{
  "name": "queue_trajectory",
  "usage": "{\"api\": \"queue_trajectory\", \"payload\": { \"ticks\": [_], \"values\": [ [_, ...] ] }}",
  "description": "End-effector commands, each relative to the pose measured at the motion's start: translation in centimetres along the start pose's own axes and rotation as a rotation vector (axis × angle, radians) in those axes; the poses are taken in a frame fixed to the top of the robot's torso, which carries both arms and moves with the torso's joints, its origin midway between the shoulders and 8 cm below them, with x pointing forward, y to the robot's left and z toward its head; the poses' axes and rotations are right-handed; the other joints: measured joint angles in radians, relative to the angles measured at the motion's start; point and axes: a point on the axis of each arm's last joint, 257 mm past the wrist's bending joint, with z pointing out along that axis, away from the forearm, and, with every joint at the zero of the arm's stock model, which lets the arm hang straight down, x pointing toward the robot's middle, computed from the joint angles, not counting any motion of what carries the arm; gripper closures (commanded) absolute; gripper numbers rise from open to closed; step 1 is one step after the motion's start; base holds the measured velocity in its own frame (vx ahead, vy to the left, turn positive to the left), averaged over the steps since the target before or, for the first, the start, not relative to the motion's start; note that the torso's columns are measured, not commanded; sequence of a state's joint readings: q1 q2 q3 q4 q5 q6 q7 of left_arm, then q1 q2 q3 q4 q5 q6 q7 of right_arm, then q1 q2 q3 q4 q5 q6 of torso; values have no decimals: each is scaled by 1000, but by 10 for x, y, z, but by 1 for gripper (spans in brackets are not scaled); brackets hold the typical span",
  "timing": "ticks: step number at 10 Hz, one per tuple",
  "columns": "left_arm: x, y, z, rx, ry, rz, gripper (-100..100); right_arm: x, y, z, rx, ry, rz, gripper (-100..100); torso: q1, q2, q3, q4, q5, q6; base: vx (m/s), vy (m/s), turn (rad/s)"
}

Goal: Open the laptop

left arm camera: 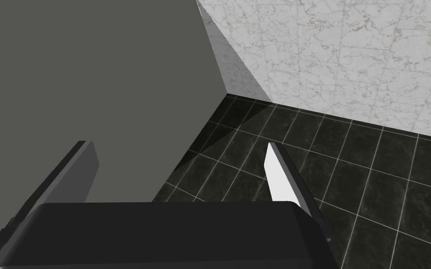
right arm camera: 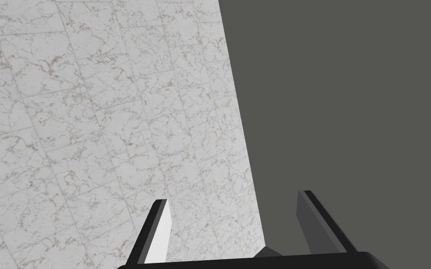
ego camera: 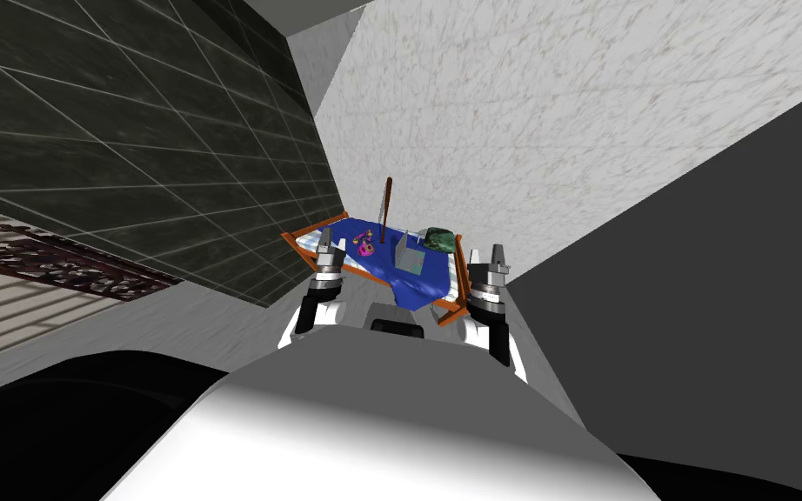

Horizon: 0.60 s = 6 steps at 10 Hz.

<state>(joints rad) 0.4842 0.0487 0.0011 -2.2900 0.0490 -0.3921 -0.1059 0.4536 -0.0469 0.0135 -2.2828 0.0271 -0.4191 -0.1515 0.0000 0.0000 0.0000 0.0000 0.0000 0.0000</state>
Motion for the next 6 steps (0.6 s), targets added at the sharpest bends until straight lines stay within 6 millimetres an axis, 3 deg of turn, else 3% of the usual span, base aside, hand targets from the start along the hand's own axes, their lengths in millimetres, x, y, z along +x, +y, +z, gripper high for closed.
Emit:
{"api": "queue_trajectory", "payload": {
  "ticks": [1,6],
  "values": [
    [0,0,0,0,0,0,0,0,0,0,0,0,0,0,0,40,-82,41,0,0,0,0,0],
    [0,0,0,0,0,0,0,0,0,0,0,0,0,0,0,396,-792,396,0,0,0,0,0]
  ]
}}
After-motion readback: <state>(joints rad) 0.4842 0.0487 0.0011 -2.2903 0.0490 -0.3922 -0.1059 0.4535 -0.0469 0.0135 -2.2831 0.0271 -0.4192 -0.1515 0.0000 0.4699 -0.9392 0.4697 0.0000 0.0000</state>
